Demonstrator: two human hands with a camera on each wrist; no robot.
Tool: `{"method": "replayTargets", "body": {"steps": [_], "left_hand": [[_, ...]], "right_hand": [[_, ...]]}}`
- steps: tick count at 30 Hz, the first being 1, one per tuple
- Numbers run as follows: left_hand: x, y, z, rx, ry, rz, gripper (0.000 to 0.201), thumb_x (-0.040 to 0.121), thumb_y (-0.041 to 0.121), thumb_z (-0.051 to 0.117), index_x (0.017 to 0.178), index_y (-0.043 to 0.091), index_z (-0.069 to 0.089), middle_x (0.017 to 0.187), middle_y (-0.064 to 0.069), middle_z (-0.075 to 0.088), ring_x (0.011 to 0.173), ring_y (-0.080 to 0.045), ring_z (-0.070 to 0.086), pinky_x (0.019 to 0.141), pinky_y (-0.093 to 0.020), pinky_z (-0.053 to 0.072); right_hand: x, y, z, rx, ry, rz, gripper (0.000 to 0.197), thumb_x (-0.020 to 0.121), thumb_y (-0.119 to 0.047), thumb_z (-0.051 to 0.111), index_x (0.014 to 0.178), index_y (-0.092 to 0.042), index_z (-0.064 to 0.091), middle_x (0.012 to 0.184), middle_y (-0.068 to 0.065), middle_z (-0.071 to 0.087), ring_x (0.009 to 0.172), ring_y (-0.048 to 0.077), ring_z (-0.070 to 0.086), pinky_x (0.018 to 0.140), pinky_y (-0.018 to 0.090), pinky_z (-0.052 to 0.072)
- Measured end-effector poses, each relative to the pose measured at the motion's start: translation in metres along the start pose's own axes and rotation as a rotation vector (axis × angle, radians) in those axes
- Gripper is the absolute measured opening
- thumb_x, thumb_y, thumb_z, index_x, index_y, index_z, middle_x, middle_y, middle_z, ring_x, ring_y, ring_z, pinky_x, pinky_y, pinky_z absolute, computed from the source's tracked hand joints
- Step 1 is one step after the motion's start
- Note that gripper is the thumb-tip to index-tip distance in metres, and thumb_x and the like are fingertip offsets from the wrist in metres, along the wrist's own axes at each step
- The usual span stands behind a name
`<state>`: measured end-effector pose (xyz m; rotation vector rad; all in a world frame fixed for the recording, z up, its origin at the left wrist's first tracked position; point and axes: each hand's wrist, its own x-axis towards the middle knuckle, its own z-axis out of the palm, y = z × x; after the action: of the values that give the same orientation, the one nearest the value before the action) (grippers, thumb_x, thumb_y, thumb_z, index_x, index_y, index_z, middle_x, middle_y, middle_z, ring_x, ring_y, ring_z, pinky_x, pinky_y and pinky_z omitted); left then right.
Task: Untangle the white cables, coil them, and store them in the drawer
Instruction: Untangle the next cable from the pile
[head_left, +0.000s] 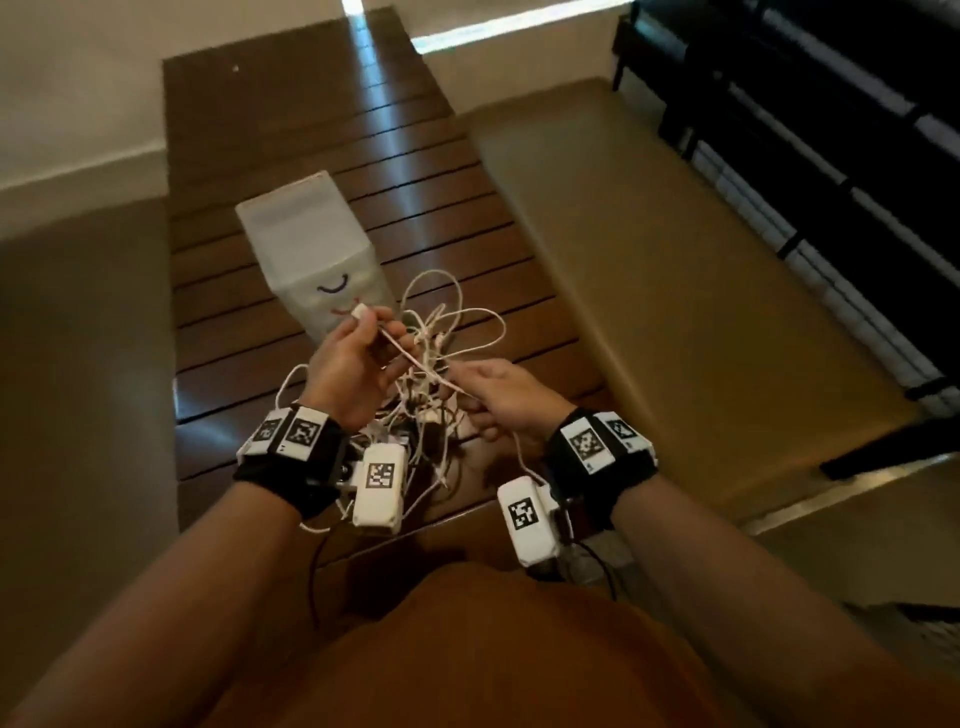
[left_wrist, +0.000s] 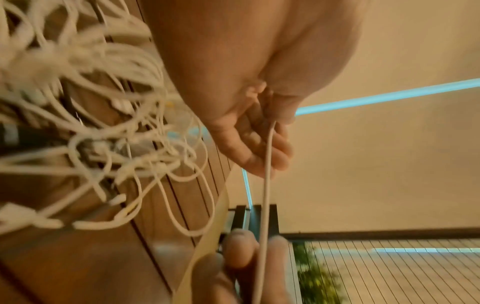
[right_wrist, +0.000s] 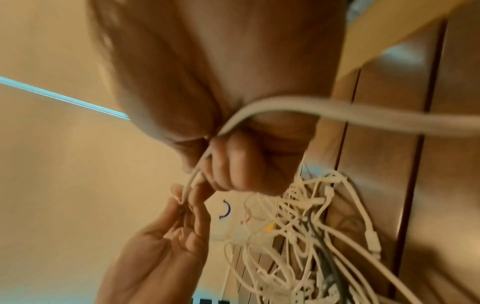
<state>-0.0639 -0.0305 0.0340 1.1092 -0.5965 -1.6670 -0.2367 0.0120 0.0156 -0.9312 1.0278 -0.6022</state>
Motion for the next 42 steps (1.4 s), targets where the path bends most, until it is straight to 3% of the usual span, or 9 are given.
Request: {"method": "replayTargets", "body": {"steps": [4, 8, 12, 17, 22, 28, 33, 38, 42], "left_hand": [[0.001, 0.017, -0.042, -0.228, 0.221, 0.099, 0.026, 0.104, 0.022, 0.036, 0.086, 0.012, 0.052, 0.054, 0.002, 0.041, 0.046, -0.009, 0.041, 0.051, -0.023, 0.049], [-0.004, 0.02, -0.068, -0.255, 0.329, 0.167, 0.028, 0.104, 0.021, 0.035, 0.081, 0.014, 0.047, 0.049, 0.006, 0.032, 0.042, -0.006, 0.028, 0.04, -0.016, 0.027], [-0.011, 0.019, -0.088, -0.19, 0.397, 0.203, 0.028, 0.105, 0.022, 0.034, 0.082, 0.016, 0.047, 0.047, 0.008, 0.031, 0.038, -0.004, 0.025, 0.036, -0.016, 0.019], [-0.019, 0.024, -0.109, -0.104, 0.389, 0.156, 0.027, 0.105, 0.021, 0.033, 0.084, 0.015, 0.049, 0.046, 0.009, 0.035, 0.036, -0.003, 0.026, 0.034, -0.015, 0.018], [-0.026, 0.019, -0.118, -0.087, 0.408, 0.103, 0.026, 0.104, 0.021, 0.035, 0.085, 0.014, 0.051, 0.048, 0.008, 0.035, 0.036, -0.003, 0.026, 0.035, -0.015, 0.017], [-0.031, 0.011, -0.117, -0.061, 0.411, 0.073, 0.024, 0.103, 0.021, 0.036, 0.087, 0.013, 0.052, 0.052, 0.007, 0.037, 0.037, -0.003, 0.027, 0.034, -0.015, 0.018], [-0.028, 0.008, -0.116, -0.006, 0.364, 0.035, 0.026, 0.104, 0.022, 0.036, 0.087, 0.014, 0.053, 0.053, 0.007, 0.038, 0.038, -0.002, 0.025, 0.033, -0.014, 0.016], [-0.022, 0.004, -0.111, 0.048, 0.349, 0.009, 0.025, 0.103, 0.021, 0.038, 0.088, 0.013, 0.056, 0.052, 0.008, 0.04, 0.038, -0.002, 0.027, 0.034, -0.014, 0.016], [-0.018, 0.003, -0.108, 0.072, 0.35, 0.001, 0.023, 0.102, 0.02, 0.039, 0.088, 0.012, 0.056, 0.054, 0.006, 0.039, 0.037, -0.002, 0.027, 0.034, -0.014, 0.017]], "right_hand": [[0.024, 0.011, 0.006, -0.345, -0.151, -0.071, 0.032, 0.103, -0.023, 0.043, 0.079, -0.016, 0.063, 0.05, -0.007, 0.034, 0.043, 0.01, 0.026, 0.041, 0.024, 0.019], [0.037, 0.033, -0.004, -0.459, -0.324, 0.112, 0.034, 0.103, -0.021, 0.041, 0.083, -0.011, 0.066, 0.049, -0.005, 0.048, 0.05, 0.02, 0.036, 0.052, 0.031, 0.024], [0.041, 0.019, -0.02, -0.858, -0.52, 0.289, 0.028, 0.102, -0.022, 0.044, 0.09, -0.018, 0.069, 0.074, -0.004, 0.068, 0.063, 0.002, 0.057, 0.059, 0.019, 0.04], [0.059, -0.016, -0.031, -1.054, -0.333, 0.193, 0.02, 0.097, -0.021, 0.054, 0.097, -0.007, 0.069, 0.088, 0.002, 0.069, 0.081, 0.016, 0.064, 0.065, 0.019, 0.047], [0.077, -0.035, 0.005, -0.922, -0.321, -0.027, 0.016, 0.094, -0.015, 0.059, 0.104, -0.02, 0.071, 0.092, -0.008, 0.069, 0.088, 0.011, 0.067, 0.08, 0.026, 0.053], [0.11, 0.007, 0.042, -1.519, -0.262, -0.181, 0.027, 0.09, -0.01, 0.057, 0.111, -0.019, 0.069, 0.122, 0.007, 0.056, 0.109, 0.028, 0.058, 0.092, 0.036, 0.049], [0.121, 0.021, 0.032, -1.441, -0.154, -0.119, 0.035, 0.086, -0.004, 0.054, 0.11, -0.027, 0.065, 0.117, 0.007, 0.054, 0.105, 0.03, 0.059, 0.088, 0.044, 0.052], [0.114, 0.022, 0.038, -1.204, -0.345, 0.01, 0.045, 0.082, -0.036, 0.073, 0.123, -0.02, 0.063, 0.114, -0.003, 0.062, 0.106, 0.018, 0.061, 0.088, 0.033, 0.05], [0.108, 0.024, 0.044, -1.077, -0.231, -0.046, 0.02, 0.088, -0.046, 0.064, 0.084, -0.028, 0.069, 0.081, -0.013, 0.06, 0.076, 0.007, 0.058, 0.072, 0.028, 0.045]]}}
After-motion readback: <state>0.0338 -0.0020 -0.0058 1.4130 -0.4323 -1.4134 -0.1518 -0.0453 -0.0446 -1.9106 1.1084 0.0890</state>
